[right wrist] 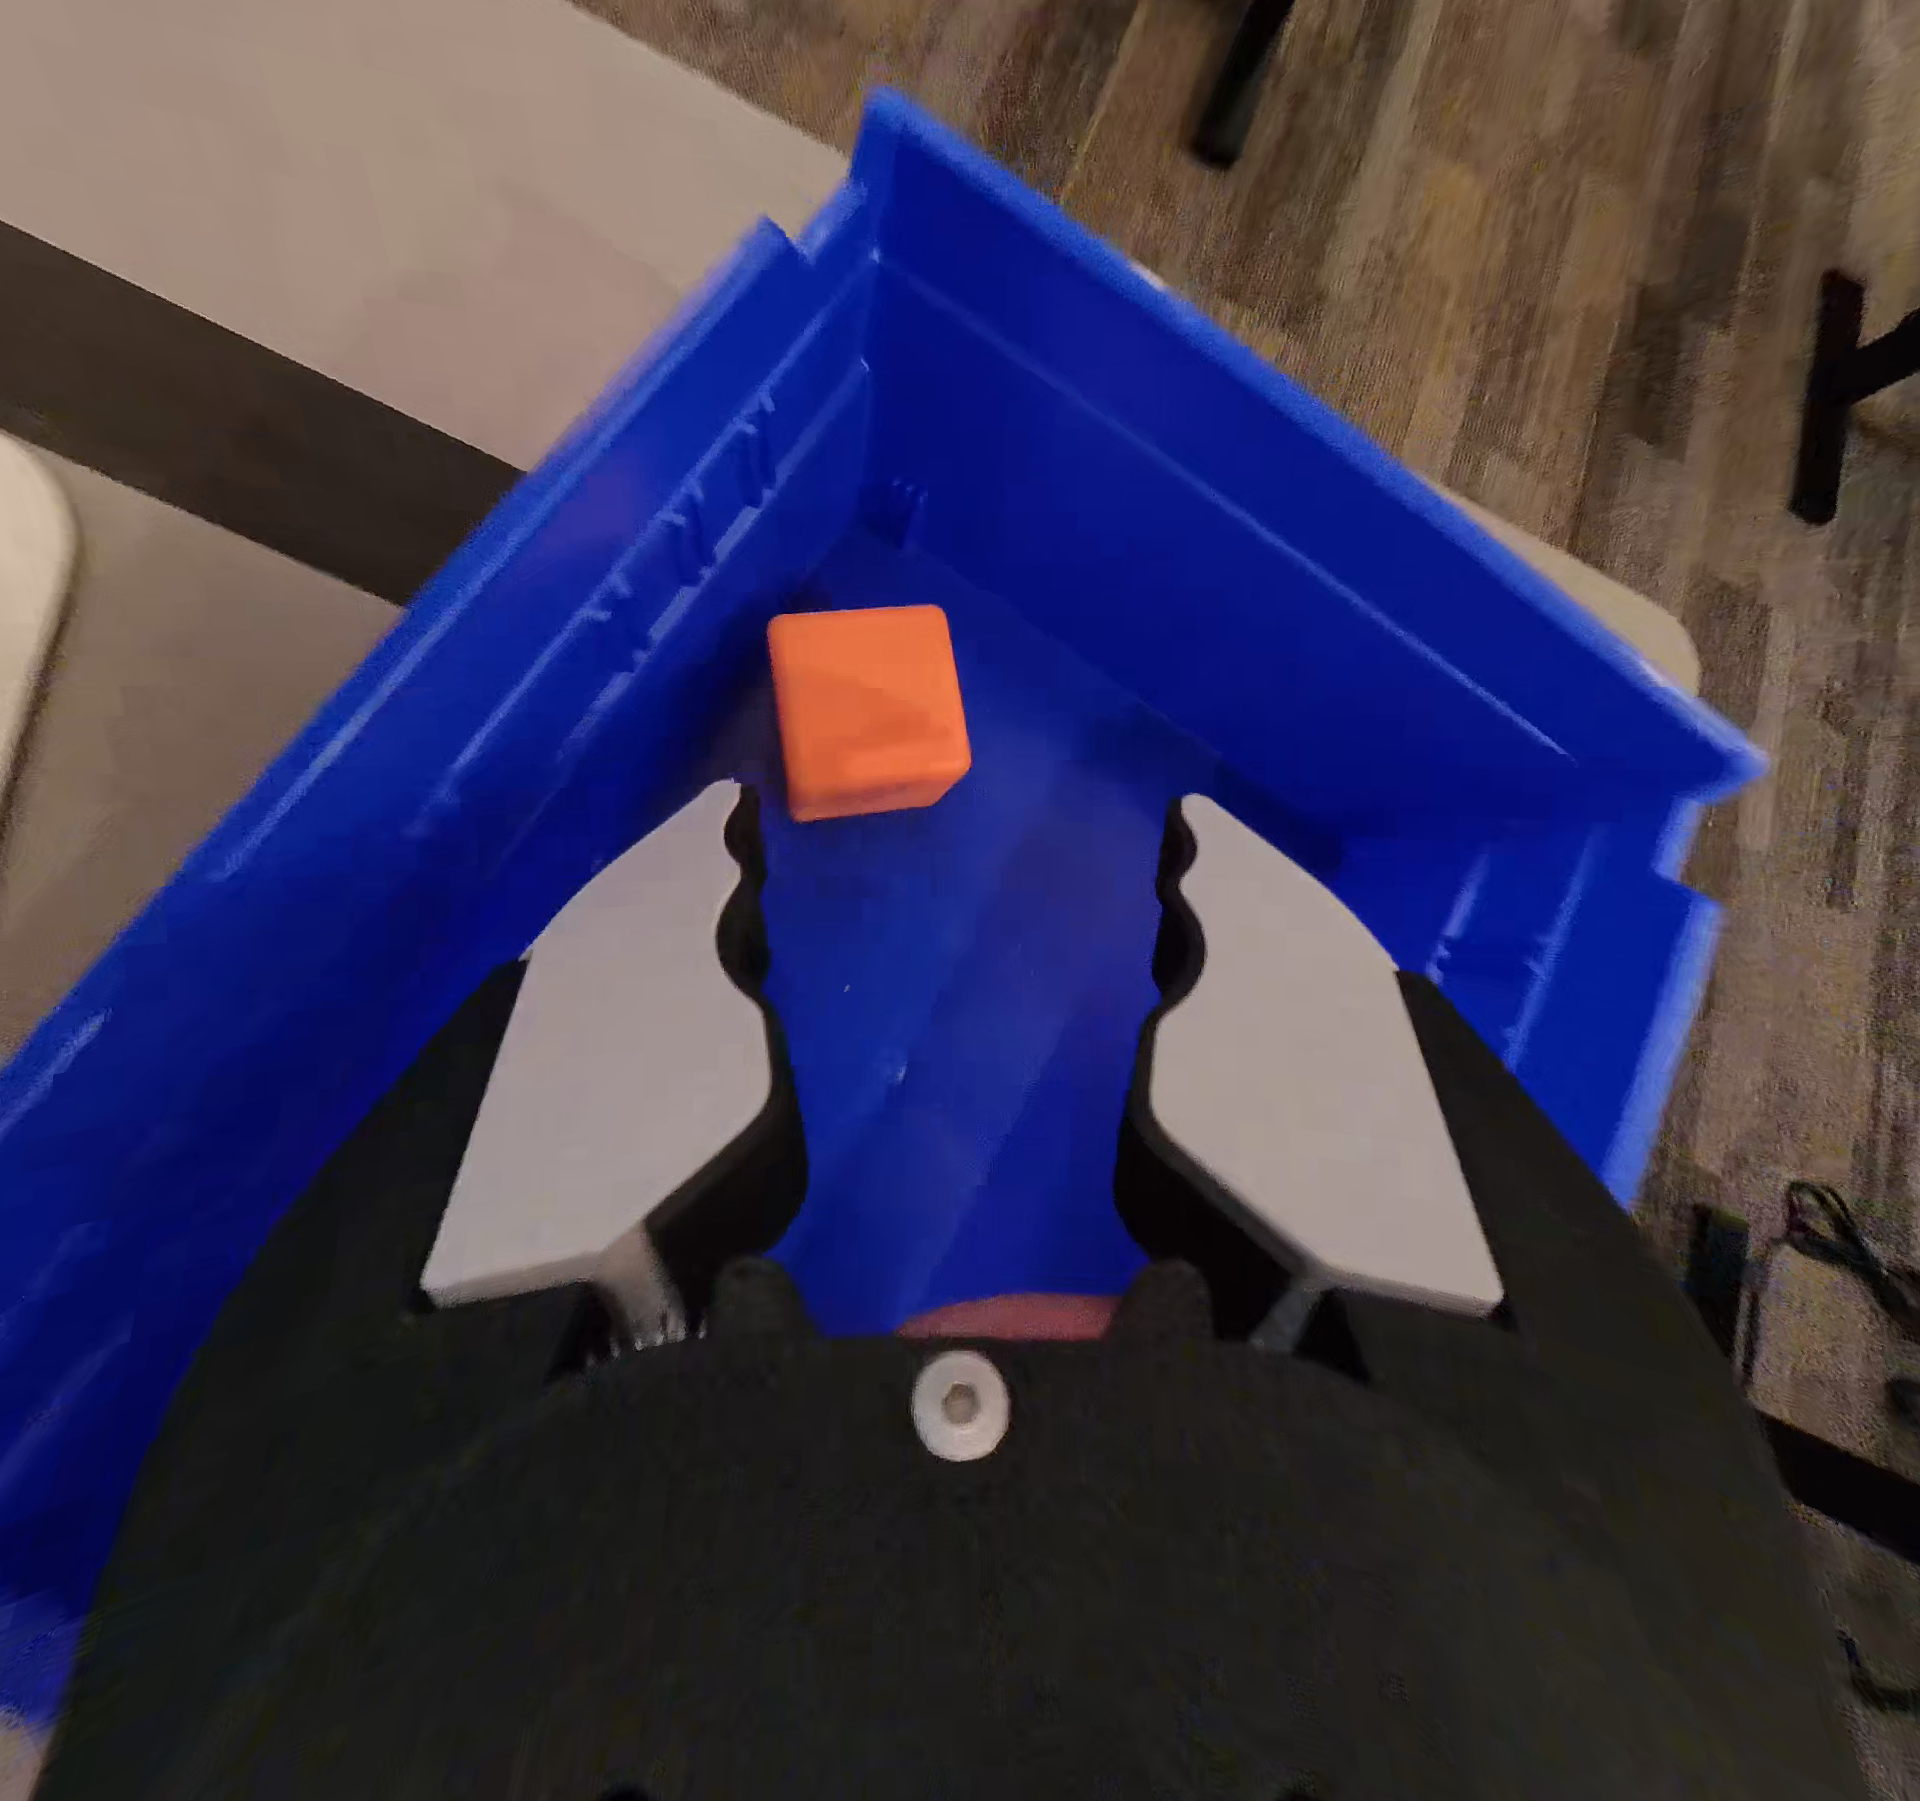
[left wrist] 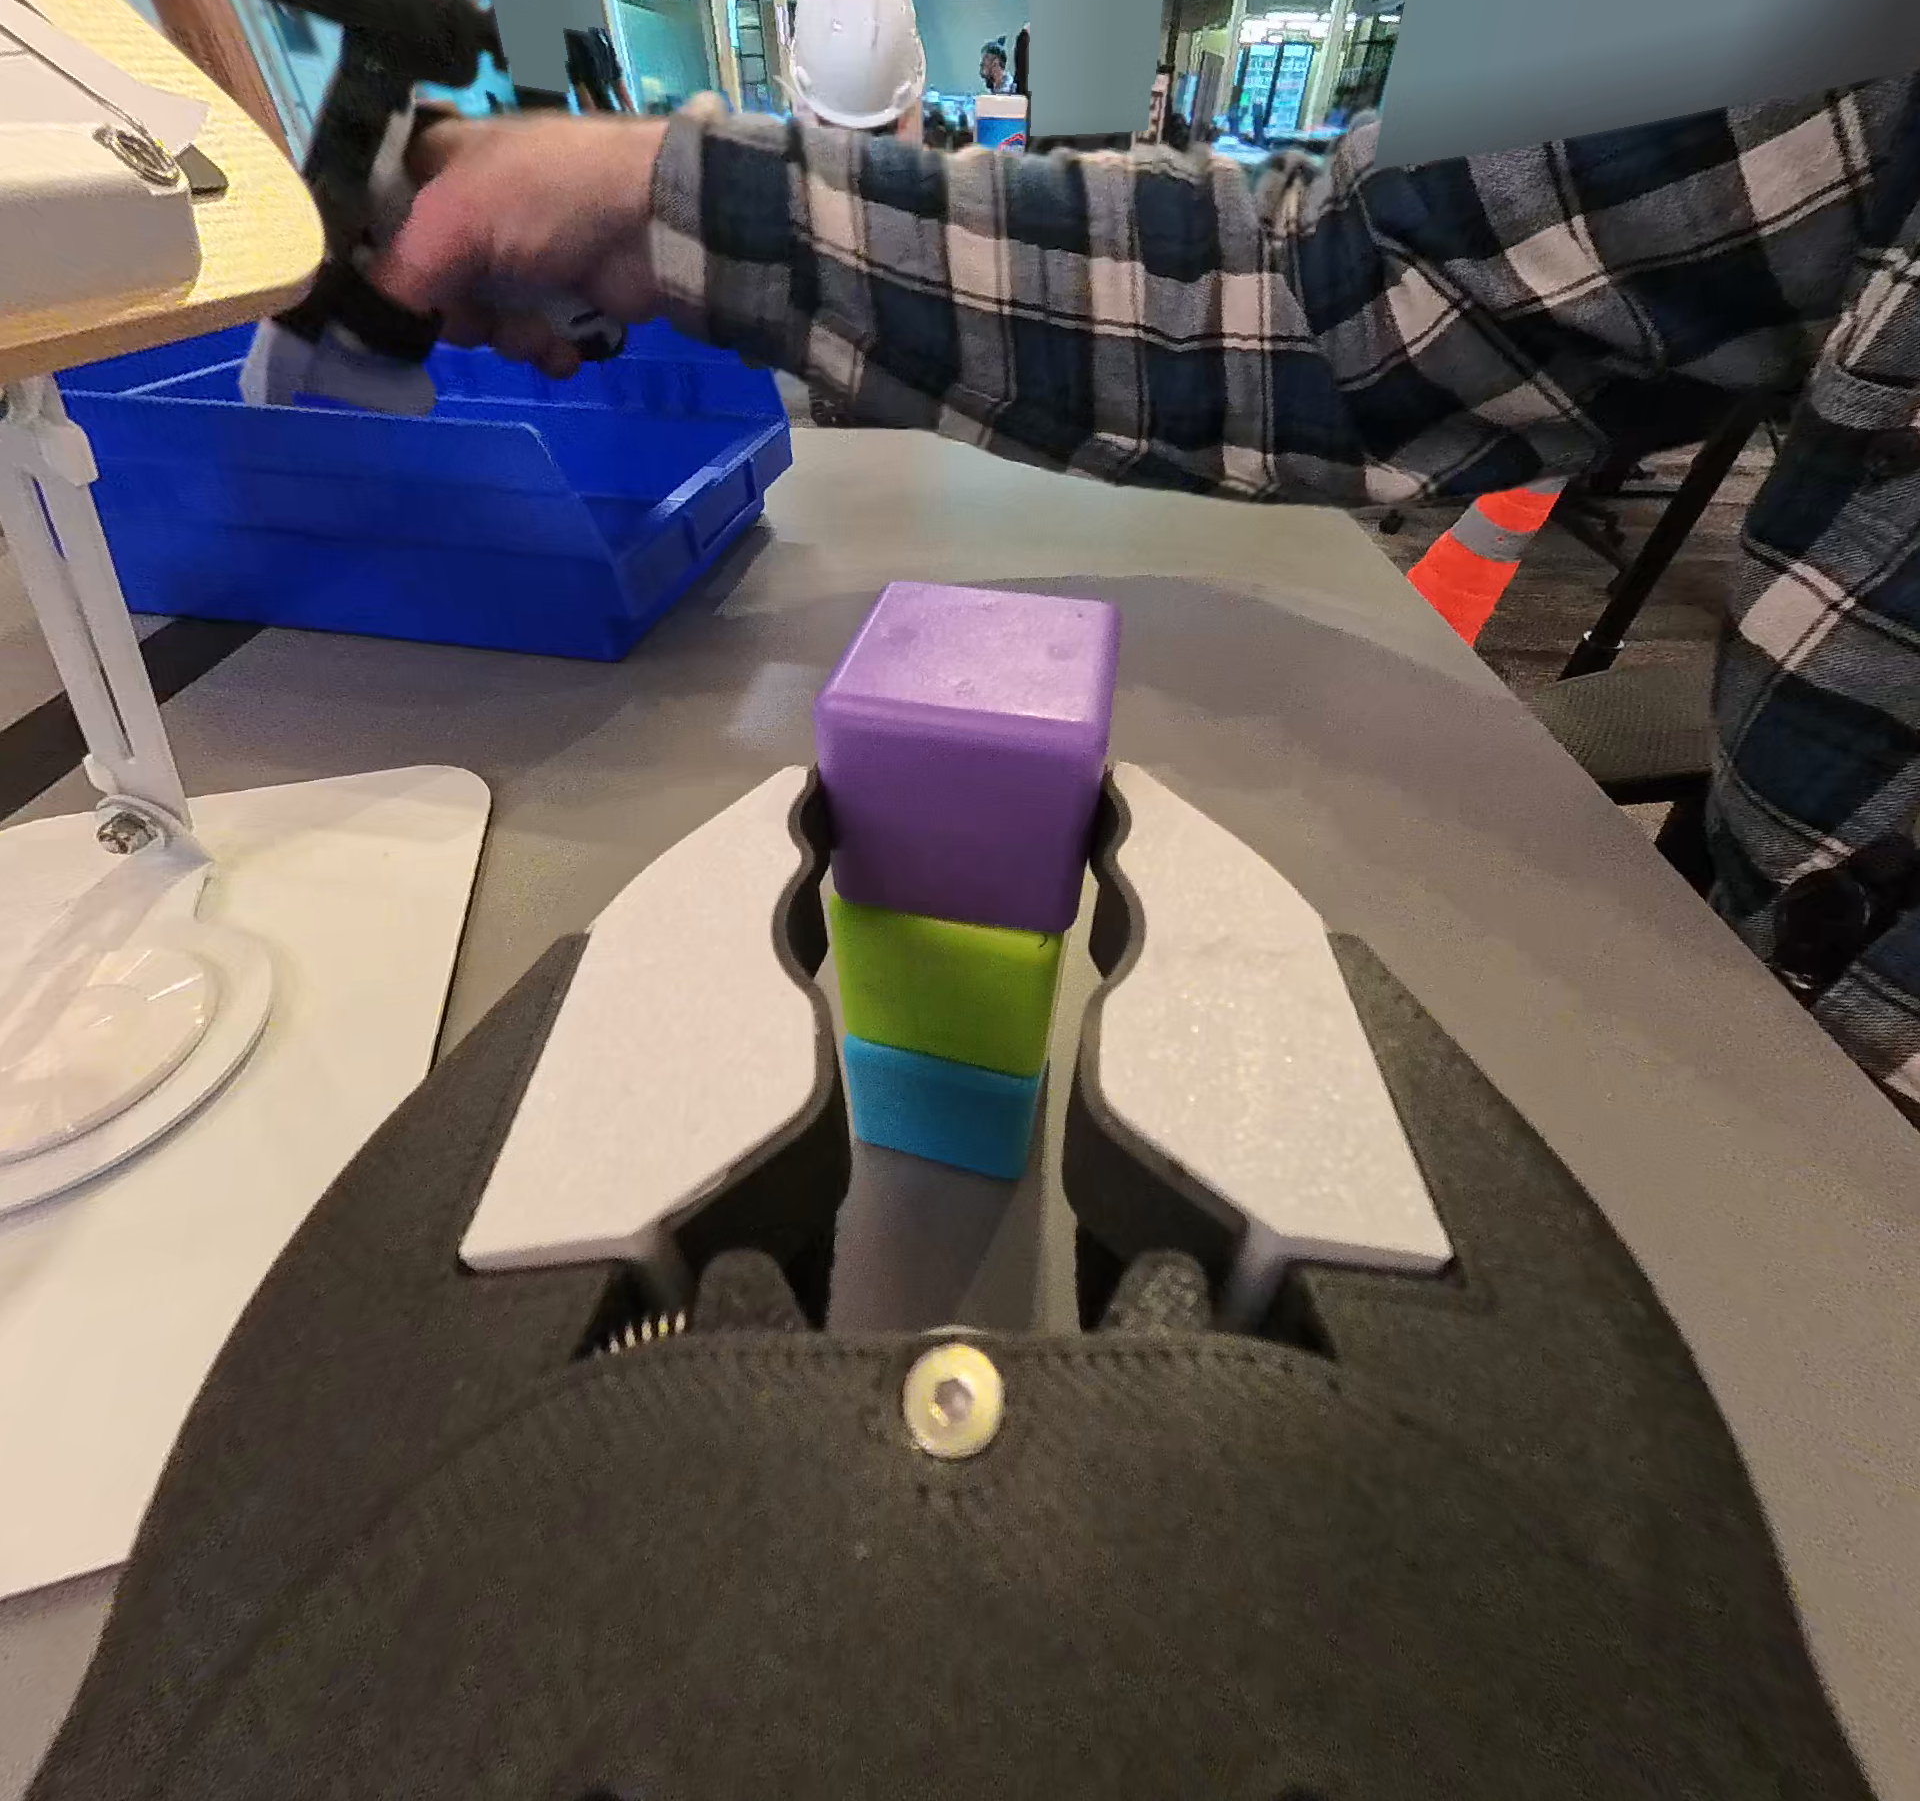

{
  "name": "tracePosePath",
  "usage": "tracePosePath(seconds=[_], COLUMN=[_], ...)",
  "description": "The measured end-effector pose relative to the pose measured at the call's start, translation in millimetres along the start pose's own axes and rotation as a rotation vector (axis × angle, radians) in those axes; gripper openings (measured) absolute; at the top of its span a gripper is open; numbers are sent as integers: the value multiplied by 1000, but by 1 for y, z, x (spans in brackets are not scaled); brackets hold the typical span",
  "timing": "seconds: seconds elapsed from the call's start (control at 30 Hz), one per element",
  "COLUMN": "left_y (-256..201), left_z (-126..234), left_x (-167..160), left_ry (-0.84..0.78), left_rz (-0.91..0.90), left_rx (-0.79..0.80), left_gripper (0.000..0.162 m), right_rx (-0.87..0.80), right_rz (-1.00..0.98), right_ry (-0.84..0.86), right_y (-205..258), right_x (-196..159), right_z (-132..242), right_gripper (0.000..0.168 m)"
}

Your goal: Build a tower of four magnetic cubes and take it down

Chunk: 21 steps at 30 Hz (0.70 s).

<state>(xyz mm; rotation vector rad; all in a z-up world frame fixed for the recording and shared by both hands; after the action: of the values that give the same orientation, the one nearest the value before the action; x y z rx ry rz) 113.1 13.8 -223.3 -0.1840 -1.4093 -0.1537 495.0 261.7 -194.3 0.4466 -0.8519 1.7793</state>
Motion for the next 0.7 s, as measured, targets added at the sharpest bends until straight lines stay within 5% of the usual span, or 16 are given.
tracePosePath(seconds=[0.23, 0.37, 0.7], left_y=[-5, -8, -7], left_z=[-3, 5, -3], left_x=[2, 9, -16], left_ry=[31, -1, 199], left_rz=[-19, -9, 2], left_rx=[-5, -14, -6], left_gripper=[49, 63, 70], right_rx=[-42, -17, 35], right_rz=[25, 47, 106], right_ry=[-241, -365, -484], right_y=[12, 31, 63], right_x=[2, 2, 6], right_z=[103, 150, 199], right_gripper=[61, 56, 53])
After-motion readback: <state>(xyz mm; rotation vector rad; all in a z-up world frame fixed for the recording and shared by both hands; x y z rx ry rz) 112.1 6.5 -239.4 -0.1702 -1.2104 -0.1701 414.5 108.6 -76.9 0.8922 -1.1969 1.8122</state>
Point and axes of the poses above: each gripper's, where its closed fingertips meet, z back along the fingers, x out of its top, y = z × x across the jaws, the point moved 7 cm from there along z, back along the fingers, and after that the axes turned 9 degrees about -x, right-handed, at the moved point
